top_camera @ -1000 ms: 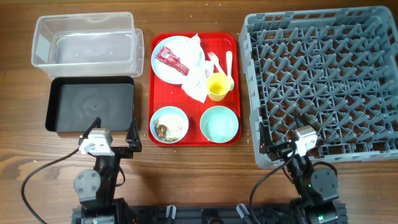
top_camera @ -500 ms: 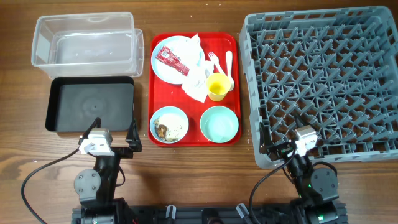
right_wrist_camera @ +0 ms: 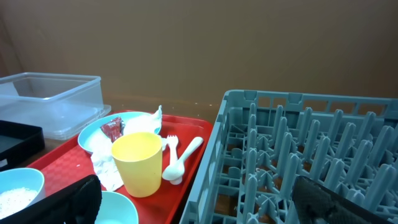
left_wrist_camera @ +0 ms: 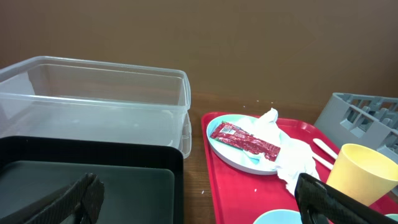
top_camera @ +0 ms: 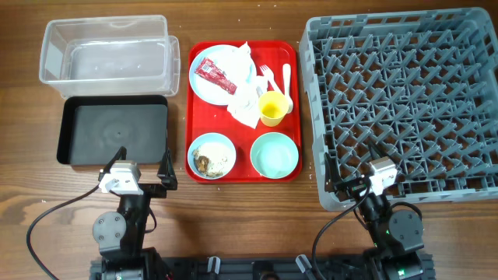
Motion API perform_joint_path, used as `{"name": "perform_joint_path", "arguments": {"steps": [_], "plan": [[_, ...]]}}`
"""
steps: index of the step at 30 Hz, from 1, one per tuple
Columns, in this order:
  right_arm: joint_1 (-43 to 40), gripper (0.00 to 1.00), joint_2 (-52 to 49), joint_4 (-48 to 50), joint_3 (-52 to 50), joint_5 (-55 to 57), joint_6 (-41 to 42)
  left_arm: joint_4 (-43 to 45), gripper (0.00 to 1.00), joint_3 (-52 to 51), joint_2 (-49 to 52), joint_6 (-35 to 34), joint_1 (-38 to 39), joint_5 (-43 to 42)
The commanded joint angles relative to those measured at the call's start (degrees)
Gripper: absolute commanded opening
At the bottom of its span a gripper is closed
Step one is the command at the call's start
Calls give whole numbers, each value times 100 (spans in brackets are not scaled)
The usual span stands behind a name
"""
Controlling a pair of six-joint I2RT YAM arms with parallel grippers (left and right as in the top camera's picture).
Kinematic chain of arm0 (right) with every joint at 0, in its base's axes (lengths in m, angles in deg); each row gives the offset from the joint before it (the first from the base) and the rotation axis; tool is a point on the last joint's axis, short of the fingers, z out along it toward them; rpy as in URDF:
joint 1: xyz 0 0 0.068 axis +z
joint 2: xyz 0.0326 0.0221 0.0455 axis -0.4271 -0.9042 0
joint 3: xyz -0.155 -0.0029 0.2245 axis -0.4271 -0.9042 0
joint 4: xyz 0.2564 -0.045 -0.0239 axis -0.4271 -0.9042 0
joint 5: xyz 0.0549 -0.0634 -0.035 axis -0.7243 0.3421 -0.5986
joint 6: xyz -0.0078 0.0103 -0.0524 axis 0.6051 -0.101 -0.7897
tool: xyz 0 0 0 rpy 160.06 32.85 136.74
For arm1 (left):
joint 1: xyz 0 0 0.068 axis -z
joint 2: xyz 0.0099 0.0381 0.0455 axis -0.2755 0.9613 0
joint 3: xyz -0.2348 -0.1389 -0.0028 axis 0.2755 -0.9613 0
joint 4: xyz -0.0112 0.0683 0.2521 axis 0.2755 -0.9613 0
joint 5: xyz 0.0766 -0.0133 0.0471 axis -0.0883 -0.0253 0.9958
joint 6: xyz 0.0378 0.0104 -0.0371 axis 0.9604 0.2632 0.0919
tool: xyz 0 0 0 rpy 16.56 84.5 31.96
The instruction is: Sort waste into correct bins and load items into the dishwasher rack
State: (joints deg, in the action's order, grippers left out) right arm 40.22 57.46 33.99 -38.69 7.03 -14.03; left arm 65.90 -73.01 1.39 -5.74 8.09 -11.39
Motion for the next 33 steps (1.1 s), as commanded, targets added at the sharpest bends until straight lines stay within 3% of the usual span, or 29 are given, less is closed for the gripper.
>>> {"name": "perform_joint_path", "arguments": {"steps": [1, 33], "plan": [[-17, 100, -33, 13, -7, -52, 33, 0, 100, -46, -61, -76, -37, -11], [-17, 100, -33, 13, -7, -52, 31, 166, 100, -46, -61, -76, -37, -11]]}}
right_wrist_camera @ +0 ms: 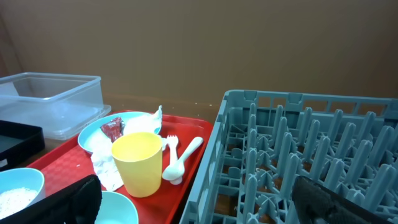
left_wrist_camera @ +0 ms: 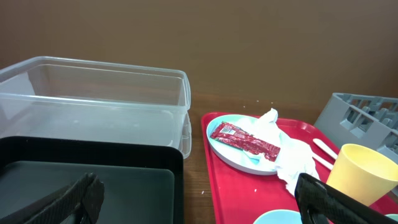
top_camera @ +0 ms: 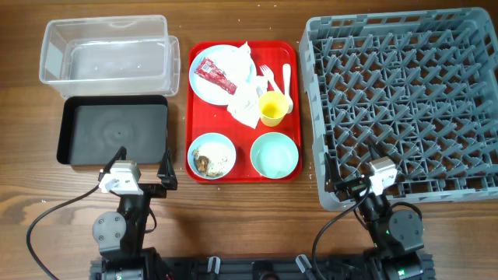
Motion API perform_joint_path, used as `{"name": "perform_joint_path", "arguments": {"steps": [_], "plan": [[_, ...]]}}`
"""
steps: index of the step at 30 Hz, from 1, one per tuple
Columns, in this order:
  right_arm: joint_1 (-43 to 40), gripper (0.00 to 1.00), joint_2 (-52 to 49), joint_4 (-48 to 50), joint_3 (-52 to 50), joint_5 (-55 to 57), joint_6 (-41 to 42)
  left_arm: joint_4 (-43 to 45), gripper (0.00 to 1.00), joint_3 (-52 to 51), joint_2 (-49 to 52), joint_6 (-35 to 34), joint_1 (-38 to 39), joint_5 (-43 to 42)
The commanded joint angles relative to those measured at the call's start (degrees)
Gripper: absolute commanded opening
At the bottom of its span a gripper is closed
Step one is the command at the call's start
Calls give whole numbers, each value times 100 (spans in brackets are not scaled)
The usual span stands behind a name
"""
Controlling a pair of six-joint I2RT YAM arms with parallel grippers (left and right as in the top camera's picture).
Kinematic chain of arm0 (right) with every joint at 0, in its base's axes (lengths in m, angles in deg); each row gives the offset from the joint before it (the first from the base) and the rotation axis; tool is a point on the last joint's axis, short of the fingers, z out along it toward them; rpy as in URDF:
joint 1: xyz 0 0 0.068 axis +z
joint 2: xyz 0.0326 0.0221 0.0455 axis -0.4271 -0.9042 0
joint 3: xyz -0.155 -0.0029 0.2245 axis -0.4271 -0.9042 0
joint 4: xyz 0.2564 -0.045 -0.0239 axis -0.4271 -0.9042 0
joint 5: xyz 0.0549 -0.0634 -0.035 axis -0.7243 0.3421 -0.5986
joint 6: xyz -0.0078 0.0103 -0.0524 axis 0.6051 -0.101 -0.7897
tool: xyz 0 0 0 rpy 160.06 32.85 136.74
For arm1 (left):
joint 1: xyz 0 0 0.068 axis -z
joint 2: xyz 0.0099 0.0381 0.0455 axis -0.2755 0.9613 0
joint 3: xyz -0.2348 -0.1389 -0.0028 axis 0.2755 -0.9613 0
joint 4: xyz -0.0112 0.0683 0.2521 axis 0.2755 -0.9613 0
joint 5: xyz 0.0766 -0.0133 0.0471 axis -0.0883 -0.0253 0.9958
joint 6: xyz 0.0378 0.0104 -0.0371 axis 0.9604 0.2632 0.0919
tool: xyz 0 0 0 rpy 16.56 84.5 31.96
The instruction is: Sort waste into correct bins and load items into the dishwasher rack
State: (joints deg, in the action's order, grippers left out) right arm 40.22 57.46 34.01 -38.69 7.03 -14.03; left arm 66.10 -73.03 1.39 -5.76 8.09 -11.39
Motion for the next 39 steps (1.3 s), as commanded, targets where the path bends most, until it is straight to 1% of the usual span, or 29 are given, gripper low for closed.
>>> {"name": "perform_joint_path", "arguments": {"steps": [1, 15, 23, 28, 35, 39], "plan": [[-17, 100, -33, 11, -7, -52, 31, 188, 100, -44, -61, -74, -37, -11], [-17, 100, -33, 11, -7, -52, 33, 247, 100, -26, -61, -74, -37, -13], [-17, 100, -33, 11, -7, -52, 31, 111, 100, 457, 81, -74, -37, -11], [-17, 100, -33, 11, -7, -52, 33, -153, 100, 960, 588, -72, -37, -11], [-17, 100, -33, 11, -7, -52, 33, -219, 100, 1871, 1845, -74, -37, -13], [-17, 100, -33, 11, -7, -52, 33, -691, 100, 2618, 2647, -74, -37, -13]]}}
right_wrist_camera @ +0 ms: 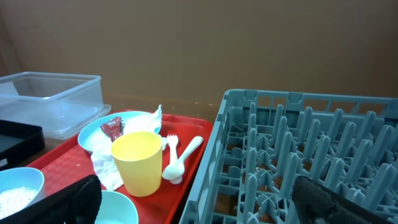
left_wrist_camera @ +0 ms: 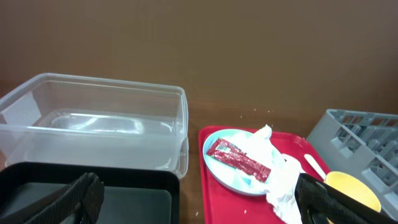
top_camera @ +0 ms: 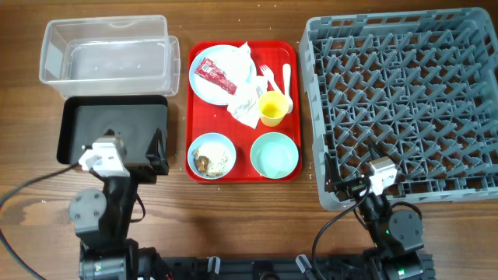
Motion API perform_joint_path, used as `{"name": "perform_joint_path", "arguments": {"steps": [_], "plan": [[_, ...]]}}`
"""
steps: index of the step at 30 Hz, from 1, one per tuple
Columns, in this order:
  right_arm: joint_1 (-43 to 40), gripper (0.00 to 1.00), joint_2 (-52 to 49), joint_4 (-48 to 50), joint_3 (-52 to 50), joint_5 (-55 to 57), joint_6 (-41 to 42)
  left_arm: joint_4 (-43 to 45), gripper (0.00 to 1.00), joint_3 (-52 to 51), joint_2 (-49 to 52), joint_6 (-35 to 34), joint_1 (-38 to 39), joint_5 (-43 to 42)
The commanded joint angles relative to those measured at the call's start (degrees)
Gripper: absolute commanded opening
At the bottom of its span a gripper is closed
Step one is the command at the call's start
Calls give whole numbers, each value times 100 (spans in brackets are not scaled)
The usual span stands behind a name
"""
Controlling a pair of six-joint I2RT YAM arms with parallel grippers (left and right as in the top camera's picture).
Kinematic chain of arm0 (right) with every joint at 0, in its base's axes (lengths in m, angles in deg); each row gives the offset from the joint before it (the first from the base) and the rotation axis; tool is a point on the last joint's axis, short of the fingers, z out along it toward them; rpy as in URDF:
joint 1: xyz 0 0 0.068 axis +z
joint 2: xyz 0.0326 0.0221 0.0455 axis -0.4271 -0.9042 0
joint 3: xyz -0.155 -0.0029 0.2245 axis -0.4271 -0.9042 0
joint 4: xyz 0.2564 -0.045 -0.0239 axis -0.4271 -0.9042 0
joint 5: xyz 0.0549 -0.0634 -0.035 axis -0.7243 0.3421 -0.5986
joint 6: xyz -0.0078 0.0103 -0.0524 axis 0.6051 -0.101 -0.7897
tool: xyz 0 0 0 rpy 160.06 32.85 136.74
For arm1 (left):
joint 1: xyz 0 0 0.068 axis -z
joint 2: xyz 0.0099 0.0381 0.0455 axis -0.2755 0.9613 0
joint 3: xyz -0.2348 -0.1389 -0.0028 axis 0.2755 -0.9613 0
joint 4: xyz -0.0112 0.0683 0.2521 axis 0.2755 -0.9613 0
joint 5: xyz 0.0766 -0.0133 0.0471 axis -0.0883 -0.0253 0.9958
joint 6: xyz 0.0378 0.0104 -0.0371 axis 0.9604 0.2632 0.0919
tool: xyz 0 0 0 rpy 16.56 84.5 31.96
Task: Sort waste into correct bins and load items into the dishwasher rack
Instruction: 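Reach the left gripper to the white plate and grasp the wrapper and tissue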
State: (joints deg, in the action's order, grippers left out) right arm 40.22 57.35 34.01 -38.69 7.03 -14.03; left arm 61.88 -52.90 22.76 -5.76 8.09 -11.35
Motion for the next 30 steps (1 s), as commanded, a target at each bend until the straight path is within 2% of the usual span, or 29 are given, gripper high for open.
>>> {"name": "perform_joint_path", "arguments": {"steps": [1, 11, 23, 30], "plan": [[-17, 100, -22, 11, -7, -52, 33, -417, 100, 813, 704, -74, -37, -17], [-17, 100, -22, 11, -7, -52, 33, -1718, 100, 2710, 2400, -74, -31, -96], [-17, 100, -22, 11, -7, -52, 35, -3128, 100, 4946, 4892, -72, 22, -1034], [-17, 100, -22, 11, -7, -52, 31, -3532, 100, 5928, 6022, -55, 962, -911]]}}
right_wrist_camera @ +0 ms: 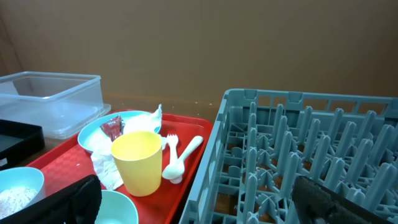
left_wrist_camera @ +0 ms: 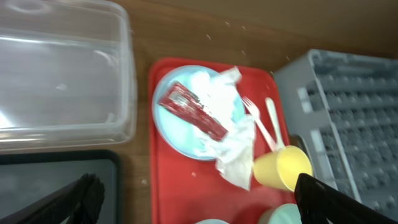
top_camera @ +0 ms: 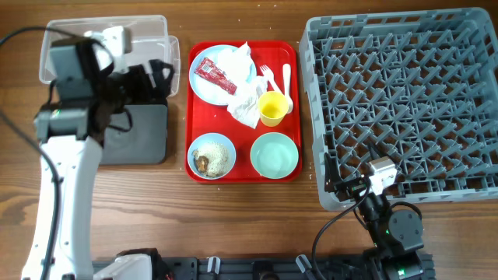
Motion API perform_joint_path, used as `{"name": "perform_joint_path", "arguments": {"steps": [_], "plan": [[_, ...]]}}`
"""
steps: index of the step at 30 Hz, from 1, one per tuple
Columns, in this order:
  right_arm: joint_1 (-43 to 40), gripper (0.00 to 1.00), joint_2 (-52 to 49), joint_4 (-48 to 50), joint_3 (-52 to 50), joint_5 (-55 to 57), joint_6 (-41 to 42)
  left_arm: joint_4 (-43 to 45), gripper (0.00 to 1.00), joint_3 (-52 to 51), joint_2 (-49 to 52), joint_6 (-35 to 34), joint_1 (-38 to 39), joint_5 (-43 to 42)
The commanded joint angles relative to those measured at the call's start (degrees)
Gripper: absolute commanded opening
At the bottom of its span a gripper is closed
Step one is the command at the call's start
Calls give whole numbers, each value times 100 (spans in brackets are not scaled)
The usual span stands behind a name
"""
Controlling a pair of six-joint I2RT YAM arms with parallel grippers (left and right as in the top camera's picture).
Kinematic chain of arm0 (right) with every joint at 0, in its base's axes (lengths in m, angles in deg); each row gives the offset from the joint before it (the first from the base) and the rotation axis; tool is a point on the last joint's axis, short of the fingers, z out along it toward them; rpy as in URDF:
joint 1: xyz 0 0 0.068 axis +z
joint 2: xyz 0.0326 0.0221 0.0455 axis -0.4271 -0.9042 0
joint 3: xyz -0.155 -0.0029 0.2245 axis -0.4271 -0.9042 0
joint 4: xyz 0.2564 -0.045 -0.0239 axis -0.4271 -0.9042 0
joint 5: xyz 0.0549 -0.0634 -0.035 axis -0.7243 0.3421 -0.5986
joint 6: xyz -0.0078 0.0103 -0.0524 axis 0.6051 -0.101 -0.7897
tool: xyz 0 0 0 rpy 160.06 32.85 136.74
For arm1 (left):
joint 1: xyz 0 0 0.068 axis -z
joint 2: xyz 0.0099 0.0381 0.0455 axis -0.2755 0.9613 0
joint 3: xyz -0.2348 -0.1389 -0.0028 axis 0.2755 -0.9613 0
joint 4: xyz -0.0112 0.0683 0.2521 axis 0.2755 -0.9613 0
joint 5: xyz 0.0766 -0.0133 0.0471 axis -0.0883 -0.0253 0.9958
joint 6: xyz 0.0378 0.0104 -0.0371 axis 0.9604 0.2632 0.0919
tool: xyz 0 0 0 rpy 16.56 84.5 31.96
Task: Sort waste into correct bins and load items into the dishwasher rack
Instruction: 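Reach the left gripper to the white plate and grasp the wrapper and tissue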
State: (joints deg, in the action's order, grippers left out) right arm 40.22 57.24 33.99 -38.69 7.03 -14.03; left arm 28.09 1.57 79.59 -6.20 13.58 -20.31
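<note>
A red tray (top_camera: 243,126) holds a light blue plate (top_camera: 204,84) with a red sauce packet (top_camera: 214,74), a crumpled white napkin (top_camera: 245,99), a yellow cup (top_camera: 272,107), a white fork (top_camera: 267,75) and spoon (top_camera: 286,78), a bowl with food scraps (top_camera: 212,155) and an empty teal bowl (top_camera: 274,154). My left gripper (top_camera: 149,78) hangs open and empty just left of the tray, looking down on the packet (left_wrist_camera: 193,111) and cup (left_wrist_camera: 283,168). My right gripper (top_camera: 346,175) rests open at the near edge of the grey dishwasher rack (top_camera: 405,101).
A clear plastic bin (top_camera: 105,50) stands at the far left, with a black bin (top_camera: 140,136) in front of it, partly under my left arm. Bare wooden table runs along the near side.
My left arm has risen and moved far back, from the near edge of the black bin to the clear bin's right end, beside the tray. Its camera now looks down. The right arm has not moved.
Both arms first rested open at the table's near edge, and nothing changed over the first two moments. Then my left gripper stood over the black bin's near part. Now it hangs open by the plate end of the tray. The tray's contents lie untouched.
</note>
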Motion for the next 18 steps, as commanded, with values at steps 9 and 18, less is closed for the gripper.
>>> {"name": "perform_joint_path", "arguments": {"steps": [9, 18], "plan": [[-17, 100, -11, 13, -7, -52, 33, -1563, 100, 1388, 857, -74, 1158, -68], [-17, 100, -11, 13, -7, -52, 31, -468, 99, 1770, 955, -1283, 1335, -44]]}}
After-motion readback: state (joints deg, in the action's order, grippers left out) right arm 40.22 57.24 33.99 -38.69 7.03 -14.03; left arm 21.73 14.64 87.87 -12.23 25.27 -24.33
